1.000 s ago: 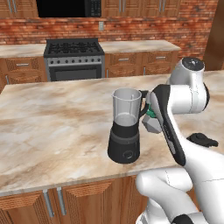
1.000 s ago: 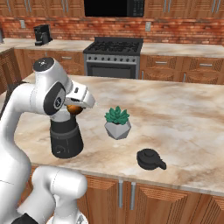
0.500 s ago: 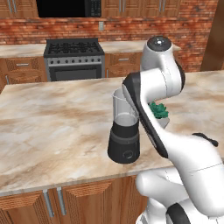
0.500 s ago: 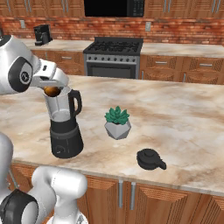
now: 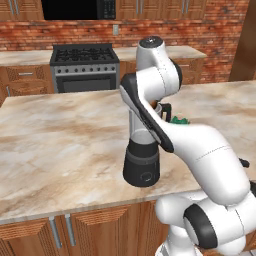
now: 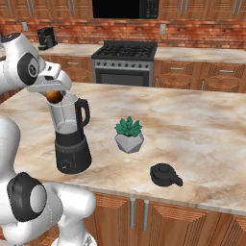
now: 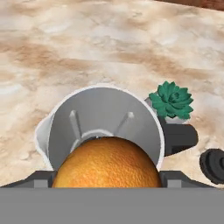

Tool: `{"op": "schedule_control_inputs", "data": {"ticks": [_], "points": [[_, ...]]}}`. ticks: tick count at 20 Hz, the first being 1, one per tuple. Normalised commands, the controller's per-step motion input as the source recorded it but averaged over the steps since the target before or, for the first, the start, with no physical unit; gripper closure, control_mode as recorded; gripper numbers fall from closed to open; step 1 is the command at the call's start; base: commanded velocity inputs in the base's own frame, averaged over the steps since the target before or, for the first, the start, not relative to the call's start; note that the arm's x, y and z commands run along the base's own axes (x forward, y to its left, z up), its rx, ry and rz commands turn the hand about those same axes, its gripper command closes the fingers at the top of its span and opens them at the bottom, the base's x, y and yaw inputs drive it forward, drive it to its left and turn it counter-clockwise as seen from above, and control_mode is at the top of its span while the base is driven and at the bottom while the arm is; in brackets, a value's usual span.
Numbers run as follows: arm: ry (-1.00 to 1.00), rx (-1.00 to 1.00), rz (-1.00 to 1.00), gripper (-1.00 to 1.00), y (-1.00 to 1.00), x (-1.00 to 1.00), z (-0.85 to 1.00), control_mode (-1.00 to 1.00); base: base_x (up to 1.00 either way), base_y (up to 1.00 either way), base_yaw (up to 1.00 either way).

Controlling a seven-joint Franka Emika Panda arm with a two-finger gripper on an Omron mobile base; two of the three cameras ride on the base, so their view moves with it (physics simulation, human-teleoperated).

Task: Open the blender lid, put the orange in the blender, close the lid, and start the blender.

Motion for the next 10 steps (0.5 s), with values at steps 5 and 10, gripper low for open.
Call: {"op": "schedule_control_inputs", "data": {"ticks": [5,10], "points": [[0.16,0.0,0.07,1.0,0.0,0.27,-0.85,-1.0,0.0,0.0,0.0],[0.02,0.0,0.06,1.0,0.0,0.25,-0.12,-1.0,0.0,0.0,0.0]]}}
